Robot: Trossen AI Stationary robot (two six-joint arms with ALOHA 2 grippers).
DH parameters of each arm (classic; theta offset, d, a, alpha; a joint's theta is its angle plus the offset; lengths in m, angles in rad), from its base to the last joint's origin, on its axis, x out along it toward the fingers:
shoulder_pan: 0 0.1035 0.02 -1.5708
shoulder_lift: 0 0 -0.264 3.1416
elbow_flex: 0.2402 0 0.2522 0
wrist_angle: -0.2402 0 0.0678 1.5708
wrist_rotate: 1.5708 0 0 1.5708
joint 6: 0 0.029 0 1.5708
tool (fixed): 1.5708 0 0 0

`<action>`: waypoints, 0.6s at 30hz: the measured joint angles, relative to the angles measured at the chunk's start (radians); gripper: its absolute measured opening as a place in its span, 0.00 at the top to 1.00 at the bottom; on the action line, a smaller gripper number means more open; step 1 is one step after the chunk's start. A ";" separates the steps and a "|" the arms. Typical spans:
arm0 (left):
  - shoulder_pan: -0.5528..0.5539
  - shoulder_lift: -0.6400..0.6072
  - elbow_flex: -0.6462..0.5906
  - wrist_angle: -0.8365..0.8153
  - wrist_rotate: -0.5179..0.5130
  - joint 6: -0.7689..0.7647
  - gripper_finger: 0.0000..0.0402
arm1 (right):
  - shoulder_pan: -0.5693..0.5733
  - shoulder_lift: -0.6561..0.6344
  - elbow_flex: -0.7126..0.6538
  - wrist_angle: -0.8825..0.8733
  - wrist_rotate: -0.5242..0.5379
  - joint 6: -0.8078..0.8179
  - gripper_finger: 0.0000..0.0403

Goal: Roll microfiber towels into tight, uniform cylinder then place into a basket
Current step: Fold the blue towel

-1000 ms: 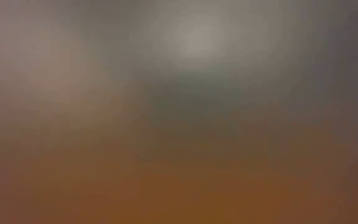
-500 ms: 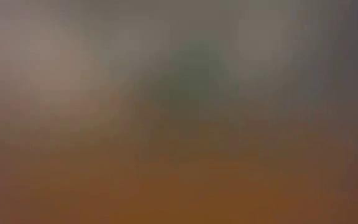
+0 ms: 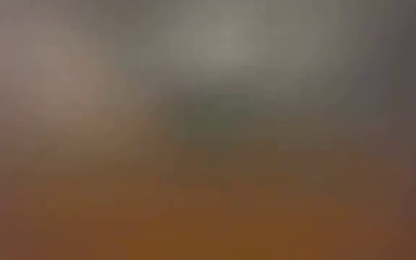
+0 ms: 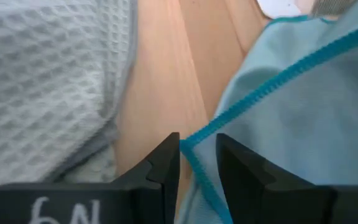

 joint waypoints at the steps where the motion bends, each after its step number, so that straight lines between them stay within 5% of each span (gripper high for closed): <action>1: 0.000 0.000 0.000 0.000 0.000 0.000 1.00 | -0.003 0.003 -0.001 -0.007 -0.001 -0.001 0.74; 13: 0.000 0.000 0.000 0.000 0.000 0.000 1.00 | -0.019 0.024 0.002 -0.008 -0.063 0.002 0.74; 18: 0.000 0.000 0.000 0.000 0.000 0.000 1.00 | -0.020 0.024 0.002 -0.013 -0.070 0.002 0.83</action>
